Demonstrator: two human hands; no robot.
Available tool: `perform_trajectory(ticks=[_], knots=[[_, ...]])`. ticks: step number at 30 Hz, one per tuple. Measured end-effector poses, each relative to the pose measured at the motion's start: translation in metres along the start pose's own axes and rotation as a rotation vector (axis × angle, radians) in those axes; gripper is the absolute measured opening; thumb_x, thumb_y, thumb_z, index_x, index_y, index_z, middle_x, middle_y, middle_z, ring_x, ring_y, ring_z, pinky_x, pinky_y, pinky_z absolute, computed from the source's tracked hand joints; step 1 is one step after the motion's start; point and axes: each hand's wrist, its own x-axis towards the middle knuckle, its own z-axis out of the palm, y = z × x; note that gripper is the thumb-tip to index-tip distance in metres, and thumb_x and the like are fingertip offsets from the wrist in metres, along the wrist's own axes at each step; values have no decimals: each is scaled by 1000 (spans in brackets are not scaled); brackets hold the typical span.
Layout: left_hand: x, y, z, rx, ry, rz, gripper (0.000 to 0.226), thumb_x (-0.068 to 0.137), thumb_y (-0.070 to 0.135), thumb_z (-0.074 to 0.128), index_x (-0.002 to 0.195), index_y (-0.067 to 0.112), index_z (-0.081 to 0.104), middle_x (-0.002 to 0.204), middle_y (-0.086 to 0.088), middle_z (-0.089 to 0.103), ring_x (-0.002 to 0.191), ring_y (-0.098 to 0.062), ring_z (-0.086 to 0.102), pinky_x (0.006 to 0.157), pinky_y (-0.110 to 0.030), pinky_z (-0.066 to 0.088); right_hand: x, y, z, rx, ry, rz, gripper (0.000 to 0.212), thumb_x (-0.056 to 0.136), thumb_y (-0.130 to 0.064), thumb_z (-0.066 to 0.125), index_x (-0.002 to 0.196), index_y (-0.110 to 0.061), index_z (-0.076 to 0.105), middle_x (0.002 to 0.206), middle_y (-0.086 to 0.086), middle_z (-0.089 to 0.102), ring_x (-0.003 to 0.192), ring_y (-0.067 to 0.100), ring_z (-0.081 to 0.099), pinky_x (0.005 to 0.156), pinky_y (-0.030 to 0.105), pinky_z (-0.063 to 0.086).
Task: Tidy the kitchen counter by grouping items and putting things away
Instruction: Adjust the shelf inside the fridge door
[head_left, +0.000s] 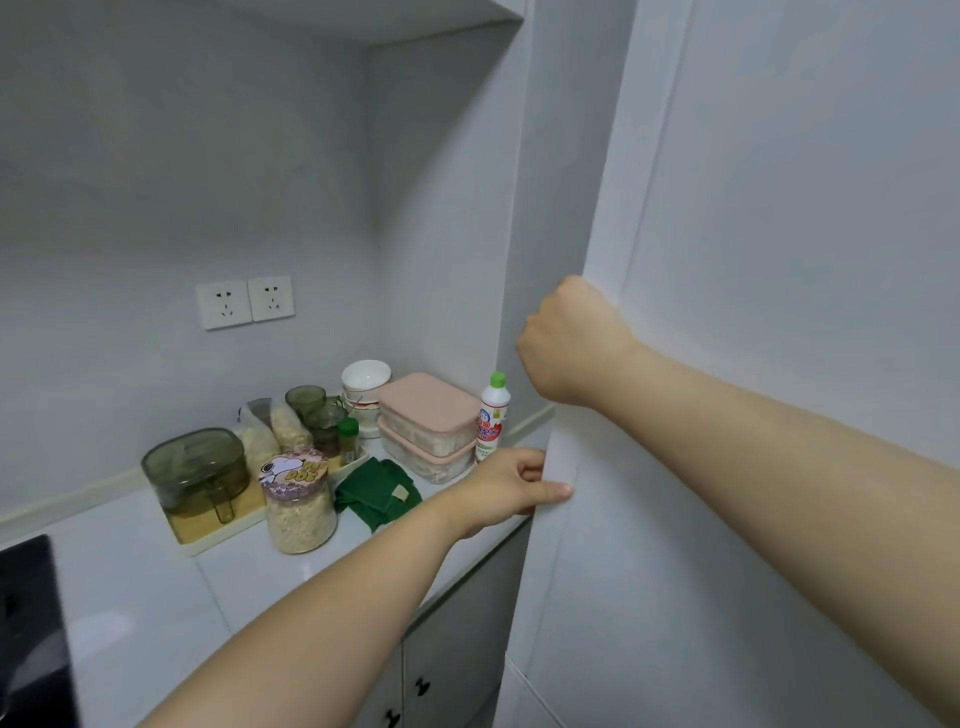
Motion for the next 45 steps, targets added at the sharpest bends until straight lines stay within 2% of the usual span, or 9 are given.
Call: perform_trajectory(ticks=[4, 9, 14, 19, 24, 32, 37, 41, 45], knots=[[-4, -14, 14, -106, 106, 29, 15, 93, 10, 57, 107, 12, 63, 98, -1, 69, 87, -14, 65, 88, -33, 49, 0, -2, 2, -15, 22, 6, 29, 89, -7, 37, 62, -18, 40, 65, -4, 42, 52, 11, 30, 51, 24, 15], [-11, -19, 34, -218, 268, 55, 11, 94, 11, 56, 97, 16, 65, 91, 3, 70, 75, -3, 67, 76, -20, 54, -3, -4, 5, -23, 59, 0, 30, 89, -6, 35, 61, -17, 39, 67, -4, 44, 53, 11, 30, 53, 24, 16], [-21, -16, 43, -179, 344, 39, 11, 94, 18, 55, 101, 19, 64, 97, 0, 69, 84, -11, 65, 85, -29, 52, -11, -6, 0, -23, 73, -13, 32, 90, -5, 35, 60, -18, 37, 60, -4, 34, 54, 10, 25, 53, 26, 12], [-51, -18, 39, -190, 380, 55, 13, 94, 15, 56, 104, 15, 64, 83, 9, 68, 65, 5, 63, 61, -11, 48, -21, -20, -26, -10, 106, -25, 31, 86, -3, 36, 60, -19, 37, 59, -5, 36, 53, 10, 27, 53, 26, 12], [-90, -23, 38, -188, 427, 78, 10, 92, 14, 59, 90, 22, 66, 82, 8, 69, 68, -1, 65, 66, -15, 51, -37, -40, -58, -11, 131, -55, 31, 86, -3, 35, 60, -18, 35, 61, -5, 37, 53, 10, 27, 60, 27, 23], [-190, -29, 34, -158, 431, 49, 8, 90, 17, 62, 95, 11, 66, 81, 2, 67, 69, -7, 61, 62, -17, 49, -91, -83, -142, -17, 158, -72, 30, 85, -4, 34, 59, -17, 36, 56, -2, 34, 52, 11, 27, 70, 31, 25], [-262, -33, 43, -206, 401, 14, 4, 87, 19, 67, 88, 16, 69, 84, 1, 68, 83, -17, 62, 84, -37, 51, -133, -112, -193, -49, 140, -47, 29, 83, -5, 35, 57, -17, 37, 54, -2, 34, 52, 10, 28, 70, 32, 25], [-314, -30, 54, -212, 362, -18, 13, 87, 18, 67, 99, 13, 66, 84, 4, 65, 74, -7, 60, 68, -20, 51, -170, -130, -228, -87, 96, -24, 28, 84, -6, 37, 58, -18, 40, 54, -4, 35, 52, 10, 29, 70, 32, 25], [-363, -29, 65, -210, 318, -41, 17, 84, 16, 71, 99, 14, 64, 90, 3, 65, 78, -9, 62, 62, -17, 52, -209, -149, -263, -80, 48, -13, 31, 87, -8, 37, 58, -18, 35, 56, -4, 34, 52, 10, 29, 67, 30, 26]])
